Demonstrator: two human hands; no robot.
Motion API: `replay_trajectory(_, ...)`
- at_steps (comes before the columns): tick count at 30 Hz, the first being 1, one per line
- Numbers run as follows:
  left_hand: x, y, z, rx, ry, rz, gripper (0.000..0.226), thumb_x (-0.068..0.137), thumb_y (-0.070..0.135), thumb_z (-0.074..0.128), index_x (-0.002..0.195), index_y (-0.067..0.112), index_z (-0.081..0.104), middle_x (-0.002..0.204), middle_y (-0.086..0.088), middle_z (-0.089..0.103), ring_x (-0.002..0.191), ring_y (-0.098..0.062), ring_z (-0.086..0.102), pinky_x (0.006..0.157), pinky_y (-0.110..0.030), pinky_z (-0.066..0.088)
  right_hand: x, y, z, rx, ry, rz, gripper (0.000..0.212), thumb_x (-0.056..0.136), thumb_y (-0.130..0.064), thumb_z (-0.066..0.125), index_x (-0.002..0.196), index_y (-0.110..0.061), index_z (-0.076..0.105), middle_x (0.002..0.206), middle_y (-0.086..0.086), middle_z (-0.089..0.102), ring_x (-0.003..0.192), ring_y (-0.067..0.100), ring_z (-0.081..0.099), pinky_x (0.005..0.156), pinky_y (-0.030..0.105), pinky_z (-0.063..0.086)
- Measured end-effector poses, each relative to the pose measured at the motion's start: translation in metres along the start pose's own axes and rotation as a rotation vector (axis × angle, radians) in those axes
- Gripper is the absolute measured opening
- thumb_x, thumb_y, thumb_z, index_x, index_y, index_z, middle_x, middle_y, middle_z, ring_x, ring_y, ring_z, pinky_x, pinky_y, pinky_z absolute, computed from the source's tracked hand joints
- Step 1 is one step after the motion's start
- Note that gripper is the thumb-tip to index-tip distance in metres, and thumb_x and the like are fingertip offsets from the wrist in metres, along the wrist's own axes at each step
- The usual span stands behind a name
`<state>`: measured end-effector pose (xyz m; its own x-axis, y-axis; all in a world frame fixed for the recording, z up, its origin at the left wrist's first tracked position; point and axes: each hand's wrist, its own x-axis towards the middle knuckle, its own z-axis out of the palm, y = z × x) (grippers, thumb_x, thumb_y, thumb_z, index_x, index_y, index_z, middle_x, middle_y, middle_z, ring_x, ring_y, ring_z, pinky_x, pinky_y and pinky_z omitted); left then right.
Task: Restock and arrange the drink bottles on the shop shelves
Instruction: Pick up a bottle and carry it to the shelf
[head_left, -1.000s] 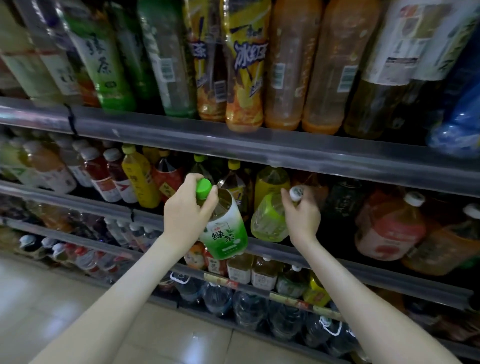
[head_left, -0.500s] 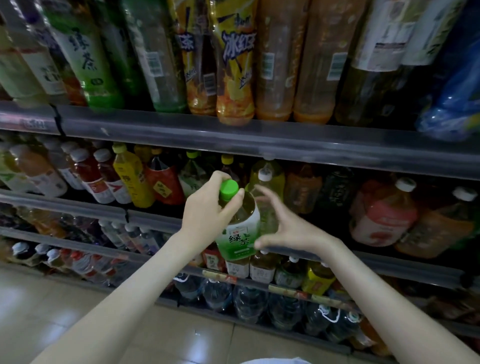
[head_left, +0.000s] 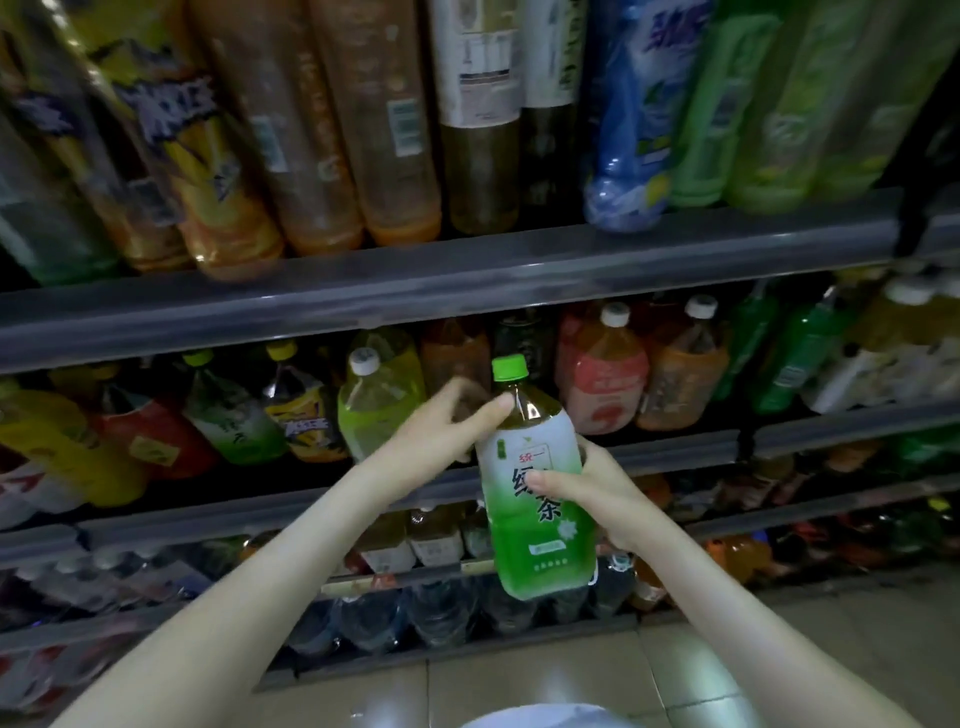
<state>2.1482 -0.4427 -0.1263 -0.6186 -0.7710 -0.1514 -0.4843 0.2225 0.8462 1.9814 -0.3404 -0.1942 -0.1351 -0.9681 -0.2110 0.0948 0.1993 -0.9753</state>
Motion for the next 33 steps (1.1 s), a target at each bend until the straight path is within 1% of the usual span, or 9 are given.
replay_trajectory(2,0.004,-0.01,0.021,-0.193,-0.287,-0.074,0.087,0.066,0.076,0.062,0.132,0.026,0.037,0.128,0.005,0.056,0.11,-0.012,0.06,0.095,-0.037,0.05,-0.008,0.002,-0.014,0.12,0.075,0.015,0.058,0.067,-0.025,0.077,0.119,-0.007,0.059,0.104,0.011,0.073,0.095,0.028,0.07,0.078,0.037,0.057)
replay_trajectory(4,0.012,-0.014,0.049,-0.264,-0.384,-0.083,0.097,0.065,0.056,0.078,0.14,0.033,0.02,0.129,0.004,0.056,0.112,-0.013,0.061,0.099,-0.044,0.048,-0.013,0.004,-0.027,0.203,0.145,0.021,0.054,0.07,-0.027,0.073,0.119,-0.005,0.06,0.104,0.013,0.072,0.094,0.029,0.07,0.073,0.034,0.056)
replay_trajectory(8,0.031,0.001,0.092,-0.177,-0.263,0.007,0.109,0.055,0.044,0.085,0.14,0.023,0.02,0.128,0.006,0.051,0.111,-0.007,0.059,0.094,-0.036,0.052,-0.025,0.001,-0.055,0.186,0.188,0.023,0.051,0.077,-0.028,0.076,0.121,-0.008,0.06,0.108,0.011,0.072,0.099,0.028,0.069,0.077,0.033,0.056)
replay_trajectory(14,0.043,0.03,0.127,0.097,-0.123,0.136,0.085,0.067,0.036,0.082,0.126,0.026,0.022,0.109,0.016,0.052,0.092,0.001,0.057,0.071,-0.013,0.049,-0.037,-0.02,-0.095,-0.191,0.387,0.037,0.073,0.073,-0.042,0.079,0.132,-0.028,0.038,0.125,-0.01,0.059,0.112,0.01,0.058,0.093,0.029,0.048)
replay_trajectory(18,0.045,0.038,0.145,0.225,-0.082,0.217,0.093,0.067,0.034,0.081,0.134,0.024,0.018,0.109,0.009,0.054,0.099,-0.018,0.061,0.081,-0.036,0.053,-0.034,-0.022,-0.097,-0.208,0.464,0.04,0.109,0.064,-0.048,0.083,0.144,-0.035,0.009,0.138,-0.003,0.042,0.119,0.018,0.049,0.089,0.029,0.043)
replay_trajectory(25,0.041,0.034,0.139,0.194,-0.121,0.187,0.098,0.068,0.043,0.079,0.14,0.034,0.012,0.125,0.009,0.051,0.109,-0.01,0.056,0.089,-0.025,0.049,-0.027,-0.02,-0.094,-0.186,0.515,-0.057,0.078,0.069,-0.029,0.084,0.123,-0.035,0.028,0.12,-0.003,0.055,0.104,0.012,0.056,0.081,0.025,0.046)
replay_trajectory(27,0.031,0.026,0.124,0.12,-0.184,0.141,0.098,0.075,0.042,0.076,0.144,0.038,0.006,0.131,0.012,0.049,0.11,-0.003,0.054,0.09,-0.015,0.046,-0.021,-0.02,-0.088,-0.222,0.478,-0.08,0.078,0.065,-0.026,0.087,0.12,-0.036,0.031,0.118,-0.002,0.058,0.103,0.013,0.059,0.083,0.029,0.049)
replay_trajectory(29,0.017,0.013,0.108,0.07,-0.202,0.095,0.093,0.081,0.043,0.07,0.146,0.038,0.004,0.139,0.008,0.048,0.115,-0.003,0.054,0.095,-0.021,0.047,-0.013,-0.02,-0.078,-0.271,0.403,-0.07,0.084,0.06,-0.03,0.089,0.122,-0.038,0.032,0.12,-0.001,0.059,0.106,0.016,0.059,0.089,0.039,0.051)
replay_trajectory(33,-0.024,-0.023,0.076,0.106,-0.031,0.018,0.07,0.09,0.042,0.06,0.148,0.027,0.024,0.141,0.008,0.046,0.121,-0.001,0.045,0.097,-0.015,0.037,0.003,-0.02,-0.039,-0.326,0.234,-0.041,0.081,0.062,-0.026,0.089,0.118,-0.039,0.033,0.116,-0.003,0.059,0.105,0.019,0.059,0.094,0.044,0.05)
